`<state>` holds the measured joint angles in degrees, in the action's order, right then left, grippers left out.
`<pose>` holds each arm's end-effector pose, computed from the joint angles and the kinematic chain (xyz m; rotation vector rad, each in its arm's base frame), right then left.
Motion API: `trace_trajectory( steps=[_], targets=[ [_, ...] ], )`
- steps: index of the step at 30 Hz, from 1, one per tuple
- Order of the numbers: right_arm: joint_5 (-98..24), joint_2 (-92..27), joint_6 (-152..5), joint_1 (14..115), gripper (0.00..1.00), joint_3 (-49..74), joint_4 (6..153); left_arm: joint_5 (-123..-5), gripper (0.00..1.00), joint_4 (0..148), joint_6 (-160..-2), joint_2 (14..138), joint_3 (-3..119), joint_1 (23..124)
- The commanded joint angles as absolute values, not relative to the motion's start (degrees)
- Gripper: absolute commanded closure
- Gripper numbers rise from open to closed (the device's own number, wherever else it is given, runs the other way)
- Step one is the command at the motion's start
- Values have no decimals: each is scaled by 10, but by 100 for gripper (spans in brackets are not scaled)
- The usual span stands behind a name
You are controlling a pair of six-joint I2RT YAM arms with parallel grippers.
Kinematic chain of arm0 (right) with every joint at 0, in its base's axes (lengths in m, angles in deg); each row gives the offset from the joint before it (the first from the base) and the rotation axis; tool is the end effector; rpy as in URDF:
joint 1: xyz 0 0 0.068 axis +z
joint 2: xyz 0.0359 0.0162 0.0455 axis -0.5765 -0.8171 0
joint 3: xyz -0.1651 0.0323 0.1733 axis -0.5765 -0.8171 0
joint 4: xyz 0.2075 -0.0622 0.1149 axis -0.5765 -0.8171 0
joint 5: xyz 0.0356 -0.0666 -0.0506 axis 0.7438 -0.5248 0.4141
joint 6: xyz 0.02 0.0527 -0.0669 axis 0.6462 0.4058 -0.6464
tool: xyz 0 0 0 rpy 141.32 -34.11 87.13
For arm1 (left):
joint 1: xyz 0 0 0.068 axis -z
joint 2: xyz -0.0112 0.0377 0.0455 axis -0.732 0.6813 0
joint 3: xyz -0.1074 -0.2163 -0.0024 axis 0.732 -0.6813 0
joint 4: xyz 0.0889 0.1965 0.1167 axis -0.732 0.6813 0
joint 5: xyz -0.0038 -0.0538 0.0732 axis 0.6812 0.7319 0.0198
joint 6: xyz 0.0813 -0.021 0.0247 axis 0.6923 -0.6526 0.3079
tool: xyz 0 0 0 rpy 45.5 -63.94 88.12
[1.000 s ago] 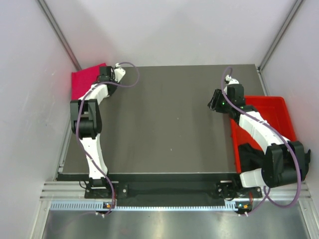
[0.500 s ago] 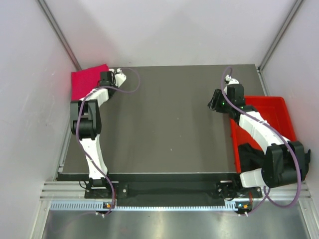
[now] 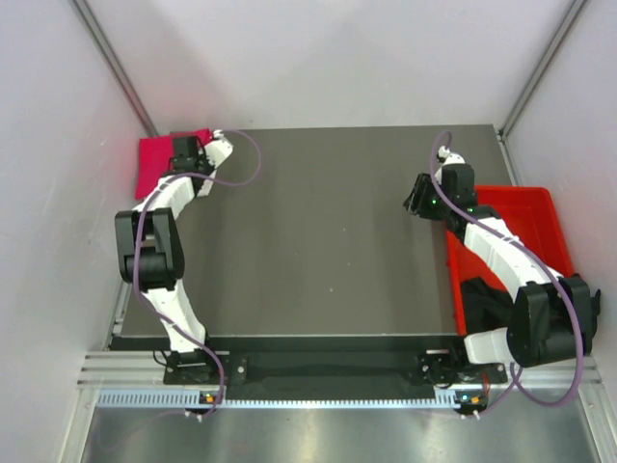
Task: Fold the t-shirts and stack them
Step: Neatly place the folded tshirt to the corner
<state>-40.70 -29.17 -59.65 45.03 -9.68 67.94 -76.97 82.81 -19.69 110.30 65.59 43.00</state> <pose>0.3185 0.0608 0.2104 0.1680 2.2241 0.3705 0.4456 0.0383 0.1808 0.8395 2.1122 0.6077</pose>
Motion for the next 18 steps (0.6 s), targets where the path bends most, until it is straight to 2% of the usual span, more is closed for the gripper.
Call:
trace_trajectory(
  steps=[1,13,15,16,17,18],
  targets=[
    [-404,-272,-607,440,51,-94,693,-740,100,850,-165,1070,632,429],
    [-398,-270,-606,438,51,-96,694,-727,100,908,-159,1154,646,431],
    [-399,-268,-606,437,51,-96,693,-726,93,936,-158,1160,653,431],
    [-399,-268,-607,436,51,-96,693,-723,86,948,-157,1161,659,431],
    [-398,-268,-606,436,51,-96,691,-708,70,965,-156,1159,660,431],
    [-398,-265,-606,436,51,-96,691,-699,62,976,-157,1157,663,430]
  ],
)
